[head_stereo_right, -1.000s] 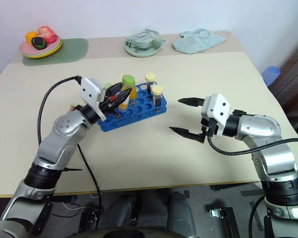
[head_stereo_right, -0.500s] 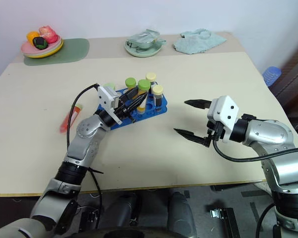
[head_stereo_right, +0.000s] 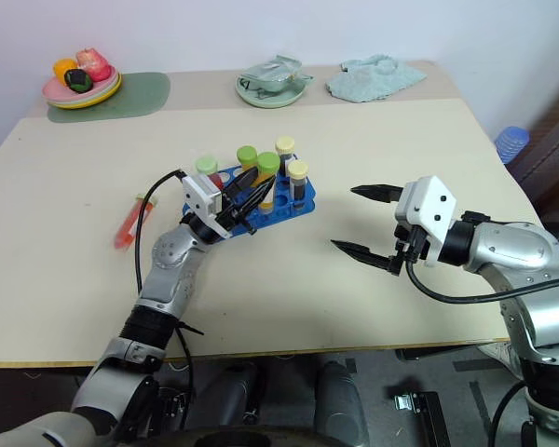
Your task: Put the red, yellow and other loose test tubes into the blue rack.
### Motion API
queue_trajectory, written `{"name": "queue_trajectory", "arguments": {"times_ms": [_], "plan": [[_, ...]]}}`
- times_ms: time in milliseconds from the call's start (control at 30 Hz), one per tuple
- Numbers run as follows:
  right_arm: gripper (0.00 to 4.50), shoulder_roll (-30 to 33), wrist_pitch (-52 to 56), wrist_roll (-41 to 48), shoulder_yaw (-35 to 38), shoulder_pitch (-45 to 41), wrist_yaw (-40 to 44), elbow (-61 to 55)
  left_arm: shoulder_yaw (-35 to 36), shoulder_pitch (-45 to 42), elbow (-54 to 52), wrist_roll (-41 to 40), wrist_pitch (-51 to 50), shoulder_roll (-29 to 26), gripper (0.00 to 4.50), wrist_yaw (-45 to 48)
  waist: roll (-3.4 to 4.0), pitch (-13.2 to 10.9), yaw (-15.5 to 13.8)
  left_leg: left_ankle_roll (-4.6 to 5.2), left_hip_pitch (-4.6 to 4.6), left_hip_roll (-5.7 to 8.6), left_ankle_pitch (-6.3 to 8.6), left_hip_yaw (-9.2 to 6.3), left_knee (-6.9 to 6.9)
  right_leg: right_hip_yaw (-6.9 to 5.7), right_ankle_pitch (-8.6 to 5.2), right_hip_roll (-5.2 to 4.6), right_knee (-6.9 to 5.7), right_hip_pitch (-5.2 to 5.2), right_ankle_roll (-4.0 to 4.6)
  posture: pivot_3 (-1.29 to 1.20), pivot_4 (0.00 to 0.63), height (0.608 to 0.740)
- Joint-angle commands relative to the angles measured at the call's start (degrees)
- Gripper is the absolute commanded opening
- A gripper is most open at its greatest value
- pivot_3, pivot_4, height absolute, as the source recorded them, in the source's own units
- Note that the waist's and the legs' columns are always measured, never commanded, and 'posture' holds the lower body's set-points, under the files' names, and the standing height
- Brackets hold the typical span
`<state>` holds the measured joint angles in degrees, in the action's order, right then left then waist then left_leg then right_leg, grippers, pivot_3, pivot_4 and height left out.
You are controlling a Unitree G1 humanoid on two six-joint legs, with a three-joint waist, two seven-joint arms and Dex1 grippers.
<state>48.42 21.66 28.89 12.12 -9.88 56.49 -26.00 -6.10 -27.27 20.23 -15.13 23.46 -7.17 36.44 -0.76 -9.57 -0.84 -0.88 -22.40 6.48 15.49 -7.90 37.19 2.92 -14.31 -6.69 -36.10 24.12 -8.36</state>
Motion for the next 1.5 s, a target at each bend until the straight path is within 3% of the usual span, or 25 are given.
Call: {"name": "queue_trajectory", "arguments": {"times_ms": [33,333,667,1100,1500], "plan": [[4.50,1.2,-0.4,1.2,2.2,-0.2,0.3,-1.5,0.8,-0.2,3.6,2.1,1.7,0.2,0.78,-0.7,0.01,0.0,0.0,0.00,0.00,0.00,0.00,0.00,0.00,0.00,0.00,0.00,0.00,0.00,0.00,0.00,0.150,0.740],[4.50,1.6,-0.3,1.4,2.5,0.1,0.2,-1.6,1.6,-1.3,6.2,1.3,2.7,0.9,0.78,0.5,0.01,0.0,0.0,0.02,0.01,0.00,0.01,0.00,0.02,-0.01,0.01,0.00,0.00,-0.03,-0.02,0.00,0.150,0.740],[4.50,1.4,-0.5,1.4,2.5,0.5,-0.4,-1.9,0.3,3.6,-0.5,0.3,-0.8,0.5,0.78,3.9,0.02,0.0,0.0,0.02,0.02,0.00,0.01,-0.02,0.04,-0.01,0.01,0.00,-0.01,-0.04,-0.02,0.00,0.150,0.740],[4.50,1.3,-0.5,1.5,2.0,0.4,-0.7,-1.9,2.1,0.5,5.1,2.6,-0.5,0.4,0.78,0.8,0.00,0.1,0.0,0.03,0.09,0.00,0.02,-0.03,0.05,-0.04,0.01,0.01,0.00,-0.14,-0.02,0.00,0.150,0.740],[4.50,1.2,-0.5,1.6,2.3,0.9,-0.9,-2.0,1.6,2.2,3.2,1.9,-1.3,0.2,0.78,2.3,0.01,0.1,0.0,0.03,0.11,0.00,0.02,-0.04,0.05,-0.04,0.01,0.02,0.00,-0.15,-0.02,0.00,0.150,0.740]]}}
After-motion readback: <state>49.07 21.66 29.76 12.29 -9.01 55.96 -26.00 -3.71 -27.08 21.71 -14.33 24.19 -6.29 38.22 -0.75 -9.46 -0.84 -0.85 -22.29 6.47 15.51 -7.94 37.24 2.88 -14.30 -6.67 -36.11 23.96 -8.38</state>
